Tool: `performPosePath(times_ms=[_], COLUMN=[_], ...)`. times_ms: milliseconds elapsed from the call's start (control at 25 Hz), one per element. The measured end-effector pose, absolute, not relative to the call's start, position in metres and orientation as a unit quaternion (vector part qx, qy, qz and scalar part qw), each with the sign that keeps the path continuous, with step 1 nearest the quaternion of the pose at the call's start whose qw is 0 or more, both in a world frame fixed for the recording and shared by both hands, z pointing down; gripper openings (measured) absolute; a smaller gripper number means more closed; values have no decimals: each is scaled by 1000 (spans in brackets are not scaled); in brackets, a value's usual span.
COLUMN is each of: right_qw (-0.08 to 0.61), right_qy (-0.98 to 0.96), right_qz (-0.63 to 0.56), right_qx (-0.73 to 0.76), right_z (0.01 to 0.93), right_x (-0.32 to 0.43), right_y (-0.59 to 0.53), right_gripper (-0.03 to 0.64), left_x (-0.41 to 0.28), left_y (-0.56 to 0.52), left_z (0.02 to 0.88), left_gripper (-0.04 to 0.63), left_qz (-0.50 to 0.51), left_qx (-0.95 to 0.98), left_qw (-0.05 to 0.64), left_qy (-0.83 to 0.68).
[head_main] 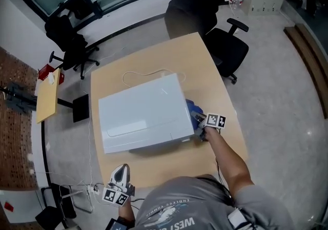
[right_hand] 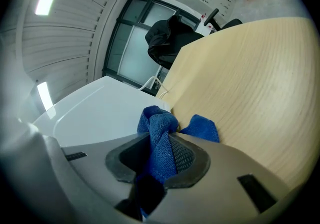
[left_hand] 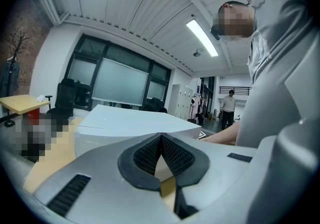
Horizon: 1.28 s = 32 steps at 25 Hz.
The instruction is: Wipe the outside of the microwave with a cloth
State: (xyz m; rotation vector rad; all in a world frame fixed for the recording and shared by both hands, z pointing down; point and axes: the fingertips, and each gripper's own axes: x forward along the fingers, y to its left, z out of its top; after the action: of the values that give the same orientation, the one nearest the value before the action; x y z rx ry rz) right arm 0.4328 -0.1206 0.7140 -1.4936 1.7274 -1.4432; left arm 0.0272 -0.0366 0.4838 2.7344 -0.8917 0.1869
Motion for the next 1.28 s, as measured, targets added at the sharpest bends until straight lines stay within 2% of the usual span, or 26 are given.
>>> performPosePath(times_ms=[840, 1040, 1280], right_qw=[211, 168, 102], right_qy=[628, 658, 715], right_qz=[-543, -477, -321], right_qx=[-516, -558, -613], right_z=[728, 691, 578], right_x=[430, 448, 470], right_y=[-117, -124, -135], right_gripper=[98, 99, 99], left_x=[40, 31, 16], left_y=[-45, -41, -46], left_z=[484, 481, 480], left_gripper=[23, 23, 22], left_qz=[73, 68, 53], left_qx=[943, 942, 944], left_qw=[131, 125, 123], left_qy=[-298, -305, -303])
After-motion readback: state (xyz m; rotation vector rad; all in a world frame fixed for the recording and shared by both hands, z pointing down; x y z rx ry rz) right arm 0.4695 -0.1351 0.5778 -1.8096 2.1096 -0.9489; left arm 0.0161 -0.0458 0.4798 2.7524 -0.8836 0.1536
